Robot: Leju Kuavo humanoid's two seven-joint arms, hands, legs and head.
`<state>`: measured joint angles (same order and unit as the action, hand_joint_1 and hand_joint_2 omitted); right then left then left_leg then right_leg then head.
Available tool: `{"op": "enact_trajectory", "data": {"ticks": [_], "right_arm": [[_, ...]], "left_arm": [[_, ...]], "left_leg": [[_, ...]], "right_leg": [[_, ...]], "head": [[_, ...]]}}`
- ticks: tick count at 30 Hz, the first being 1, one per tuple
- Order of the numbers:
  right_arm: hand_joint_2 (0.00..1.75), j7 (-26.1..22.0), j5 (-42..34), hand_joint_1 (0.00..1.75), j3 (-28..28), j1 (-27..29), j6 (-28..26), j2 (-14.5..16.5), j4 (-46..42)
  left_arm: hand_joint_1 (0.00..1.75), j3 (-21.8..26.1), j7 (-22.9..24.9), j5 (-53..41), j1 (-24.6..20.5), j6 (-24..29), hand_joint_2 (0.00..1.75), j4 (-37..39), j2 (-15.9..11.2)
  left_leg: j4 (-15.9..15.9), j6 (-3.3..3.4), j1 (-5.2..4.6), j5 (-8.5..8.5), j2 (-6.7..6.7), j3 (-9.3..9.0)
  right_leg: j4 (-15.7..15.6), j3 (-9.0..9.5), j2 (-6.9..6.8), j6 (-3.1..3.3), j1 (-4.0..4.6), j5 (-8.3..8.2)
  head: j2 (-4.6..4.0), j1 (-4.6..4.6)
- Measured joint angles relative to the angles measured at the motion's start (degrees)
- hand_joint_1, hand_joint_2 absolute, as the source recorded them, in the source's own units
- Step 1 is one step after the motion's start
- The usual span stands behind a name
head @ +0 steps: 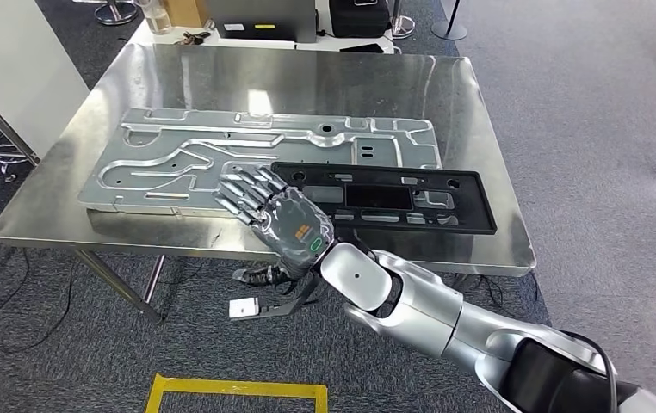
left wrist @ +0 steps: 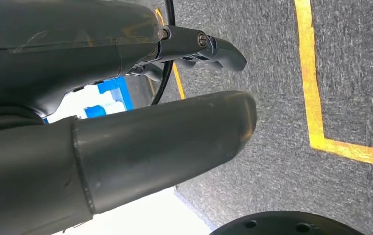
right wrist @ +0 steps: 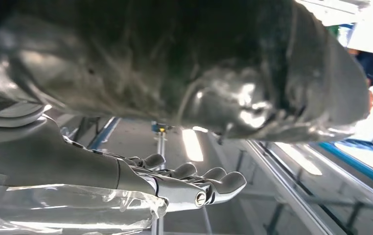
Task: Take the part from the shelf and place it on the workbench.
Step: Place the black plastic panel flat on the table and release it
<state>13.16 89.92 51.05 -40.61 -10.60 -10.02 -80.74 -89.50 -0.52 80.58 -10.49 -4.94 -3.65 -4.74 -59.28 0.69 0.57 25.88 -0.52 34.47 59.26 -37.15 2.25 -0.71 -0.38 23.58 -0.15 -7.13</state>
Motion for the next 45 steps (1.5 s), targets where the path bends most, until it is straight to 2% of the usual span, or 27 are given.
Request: {"op": "enact_trajectory", "data": {"ticks": [7, 11, 13, 15, 17, 18, 19, 20, 21, 23, 25, 27, 29, 30, 31, 33, 34, 35, 36, 37, 38, 39, 40, 41, 43, 44, 45], "right_arm": [[0.00, -5.13, -1.88, 0.00, 0.07, 1.20, 0.99, 0.45, -3.17], [0.00, -6.46, -2.51, 0.00, 0.14, 1.48, 1.37, 0.69, -5.39], [0.00, -6.50, -2.51, 0.00, 0.17, 1.58, 1.36, 0.69, -6.23], [0.00, -6.80, -2.51, 0.00, 0.19, 1.65, 1.17, 0.68, -6.80], [0.00, -7.28, -2.58, 0.00, 0.35, 1.89, 0.81, 0.67, -7.16], [0.00, -7.45, -2.73, 0.00, 0.55, 2.08, 0.66, 0.65, -7.35], [0.00, -7.53, -3.00, 0.00, 0.81, 2.27, 0.56, 0.62, -7.56], [0.00, -7.64, -3.43, 0.00, 1.15, 2.39, 0.51, 0.59, -7.90], [0.00, -7.80, -3.94, 0.00, 1.45, 2.44, 0.58, 0.56, -8.31], [0.00, -8.15, -5.01, 0.00, 2.03, 2.36, 0.97, 0.55, -9.21], [0.00, -8.28, -5.77, 0.00, 2.54, 2.25, 1.42, 0.53, -9.96], [0.00, -8.26, -6.25, 0.00, 3.00, 2.16, 1.68, 0.52, -10.55], [0.00, -8.26, -6.51, 0.00, 3.36, 1.94, 1.81, 0.54, -11.12], [0.00, -8.26, -6.56, 0.00, 3.50, 1.82, 1.83, 0.55, -11.38], [0.00, -8.26, -6.57, 0.00, 3.65, 1.74, 1.84, 0.55, -11.54], [0.00, -8.26, -6.58, 0.00, 3.93, 1.73, 1.85, 0.56, -11.66], [0.00, -8.26, -6.58, 0.00, 4.09, 1.75, 1.86, 0.56, -11.67], [0.00, -8.26, -6.58, 0.00, 4.22, 1.76, 1.86, 0.56, -11.68], [0.00, -8.26, -6.58, 0.00, 4.34, 1.75, 1.86, 0.56, -11.69], [0.00, -8.26, -6.58, 0.00, 4.43, 1.72, 1.86, 0.56, -11.74], [0.00, -8.26, -6.58, 0.00, 4.48, 1.68, 1.86, 0.56, -11.82], [0.00, -8.26, -6.60, 0.00, 4.50, 1.63, 1.86, 0.56, -11.89], [0.00, -8.26, -6.61, 0.00, 4.52, 1.58, 1.87, 0.56, -11.96], [0.00, -8.26, -6.63, 0.00, 4.53, 1.55, 1.87, 0.56, -11.98], [0.00, -8.26, -6.66, 0.00, 4.60, 1.47, 1.87, 0.56, -11.99], [0.00, -8.26, -6.69, 0.00, 4.65, 1.40, 1.86, 0.56, -12.00], [0.00, -8.25, -6.78, 0.00, 4.72, 1.31, 1.85, 0.56, -12.06]], "left_arm": [[0.00, 0.00, -0.43, 0.18, 0.08, -0.03, 0.00, 0.00, 0.01], [0.00, 0.00, -1.19, 0.77, 0.08, -0.02, 0.00, 0.00, -0.07], [0.00, 0.00, -1.33, 0.86, 0.08, -0.01, 0.00, 0.00, -0.05], [0.00, 0.00, -1.50, 0.79, 0.10, 0.00, 0.00, 0.00, -0.03], [0.00, 0.00, -1.79, 0.64, 0.22, -0.01, 0.00, 0.00, -0.03], [0.00, 0.00, -1.92, 0.58, 0.34, -0.01, 0.00, 0.00, -0.03], [0.00, 0.00, -2.05, 0.59, 0.48, -0.02, 0.00, 0.00, -0.03], [0.00, 0.00, -2.16, 0.63, 0.59, -0.02, 0.00, 0.00, -0.03], [0.00, 0.00, -2.24, 0.70, 0.65, -0.02, 0.00, 0.00, -0.03], [0.00, 0.00, -2.39, 0.90, 0.60, -0.02, 0.00, 0.00, -0.03], [0.00, 0.00, -2.50, 1.05, 0.47, -0.01, 0.00, 0.00, -0.04], [0.00, 0.00, -2.58, 1.12, 0.52, 0.00, 0.00, 0.00, -0.05], [0.00, 0.00, -2.61, 1.17, 0.68, -0.01, 0.00, -0.01, -0.03], [0.00, 0.00, -2.61, 1.19, 0.69, -0.02, 0.00, -0.02, -0.01], [0.00, 0.00, -2.62, 1.19, 0.67, -0.03, 0.00, -0.02, 0.01], [0.00, 0.00, -2.65, 1.19, 0.66, -0.03, 0.00, -0.02, 0.02], [0.00, 0.00, -2.66, 1.18, 0.72, -0.02, 0.00, -0.02, 0.02], [0.00, 0.00, -2.66, 1.18, 0.81, -0.01, 0.00, -0.02, 0.02], [0.00, 0.00, -2.66, 1.18, 0.88, 0.01, 0.00, -0.02, 0.01], [0.00, 0.00, -2.66, 1.18, 0.92, 0.02, 0.00, -0.02, 0.00], [0.00, 0.00, -2.67, 1.17, 0.89, 0.04, 0.00, -0.02, -0.01], [0.00, 0.00, -2.67, 1.17, 0.81, 0.05, 0.00, -0.02, -0.02], [0.00, 0.00, -2.68, 1.17, 0.72, 0.07, 0.00, -0.02, -0.03], [0.00, 0.00, -2.69, 1.17, 0.65, 0.07, 0.00, -0.02, -0.03], [0.00, -0.01, -2.71, 1.17, 0.69, 0.07, 0.00, -0.02, -0.02], [0.00, -0.01, -2.71, 1.17, 0.76, 0.07, 0.00, -0.02, -0.01], [0.00, -0.02, -2.69, 1.16, 0.80, 0.10, 0.00, -0.02, 0.00]], "left_leg": [[-0.09, 0.04, -0.07, 0.02, 0.00, 0.02], [-0.29, 0.50, -0.26, 0.02, -0.01, 0.09], [0.48, 0.95, 0.04, -0.43, 0.08, -0.25], [1.43, 1.51, 0.40, -1.00, 0.23, -0.60], [1.63, 1.69, 0.43, -1.18, 0.27, -0.54], [1.60, 1.64, 0.45, -1.21, 0.19, -0.46], [1.53, 1.57, 0.49, -1.23, 0.06, -0.40], [1.41, 1.41, 0.57, -1.22, -0.19, -0.35], [1.24, 1.18, 0.69, -1.17, -0.51, -0.32], [0.65, 0.39, 0.84, -0.92, -1.23, -0.11], [0.26, -0.53, 0.78, -0.84, -1.90, 0.22], [0.47, -1.35, 0.84, -1.08, -2.52, 0.40], [-0.28, -1.91, 1.01, -0.47, -2.33, 0.82], [-1.94, -2.08, 1.02, 0.66, -1.84, 1.62], [-5.05, -2.19, 1.05, 2.47, -1.18, 3.00], [-12.95, -2.37, 1.03, 6.20, -0.33, 6.69], [-15.69, -2.38, 1.03, 7.00, -0.17, 7.90], [-16.12, -2.31, 1.02, 6.61, -0.03, 7.96], [-14.21, -2.16, 1.00, 5.21, 0.23, 6.83], [-10.45, -1.93, 0.93, 3.24, 0.91, 4.74], [-6.27, -1.66, 0.72, 1.79, 2.32, 2.53], [-2.91, -1.30, 0.45, 0.74, 3.41, 0.83], [-0.87, -0.97, 0.19, 0.27, 4.21, -0.10], [-0.09, -0.69, -0.04, 0.29, 4.42, -0.31], [0.15, -0.08, -0.02, -0.08, 3.00, -0.18], [0.33, 0.21, 0.08, -0.26, 2.34, -0.21], [0.51, 0.54, 0.20, -0.46, 1.73, -0.24]], "right_leg": [[-0.06, 0.02, 0.00, -0.05, -0.08, -0.05], [-0.27, 0.10, 0.07, -0.44, -0.46, -0.25], [-0.02, 0.02, -0.21, -0.72, -0.30, 0.04], [3.11, -1.23, -1.01, -0.98, -0.21, 2.51], [10.11, -4.09, -1.57, -1.23, -0.44, 6.64], [13.41, -5.39, -1.63, -1.40, -0.61, 8.06], [15.15, -5.92, -1.67, -1.57, -0.79, 8.50], [14.69, -5.31, -1.68, -1.71, -0.99, 7.87], [12.08, -3.62, -1.63, -1.83, -1.20, 6.41], [4.45, 0.86, -0.53, -1.92, -1.49, 3.89], [0.75, 2.87, 0.28, -1.43, -1.43, 3.35], [0.74, 2.84, -0.29, -0.51, -1.19, 3.31], [0.42, 2.99, -1.22, 0.49, -1.23, 3.08], [0.23, 3.07, -1.74, 0.94, -1.30, 2.96], [0.11, 3.08, -2.32, 1.31, -1.20, 2.92], [0.10, 2.98, -3.41, 1.66, -0.83, 2.98], [0.11, 2.96, -4.01, 1.73, -0.65, 3.01], [0.12, 2.98, -4.57, 1.76, -0.53, 3.03], [0.13, 3.05, -5.14, 1.75, -0.44, 3.07], [0.16, 3.16, -5.69, 1.70, -0.38, 3.14], [0.21, 3.25, -6.20, 1.57, -0.28, 3.24], [0.30, 3.31, -6.70, 1.35, -0.12, 3.36], [0.35, 3.36, -7.22, 1.10, 0.03, 3.44], [0.32, 3.42, -7.77, 0.82, 0.17, 3.49], [0.23, 3.58, -8.81, 0.17, 0.25, 3.63], [0.62, 3.52, -8.36, -0.21, 0.14, 4.11], [1.90, 3.03, -7.25, -0.54, 0.02, 5.12]], "head": [[0.00, 0.00], [0.00, 0.01], [0.00, 0.00], [0.00, -0.02], [0.00, -0.02], [0.00, -0.02], [0.00, -0.02], [0.00, -0.02], [0.00, -0.01], [0.00, -0.02], [0.00, -0.01], [0.00, 0.01], [0.00, 0.02], [0.00, 0.02], [0.00, 0.02], [0.00, 0.02], [0.00, 0.02], [0.00, 0.02], [0.00, 0.02], [0.00, 0.02], [0.00, 0.02], [0.00, 0.00], [0.00, 0.00], [0.00, -0.02], [0.00, 0.00], [0.00, -0.01], [0.00, 0.00]]}}
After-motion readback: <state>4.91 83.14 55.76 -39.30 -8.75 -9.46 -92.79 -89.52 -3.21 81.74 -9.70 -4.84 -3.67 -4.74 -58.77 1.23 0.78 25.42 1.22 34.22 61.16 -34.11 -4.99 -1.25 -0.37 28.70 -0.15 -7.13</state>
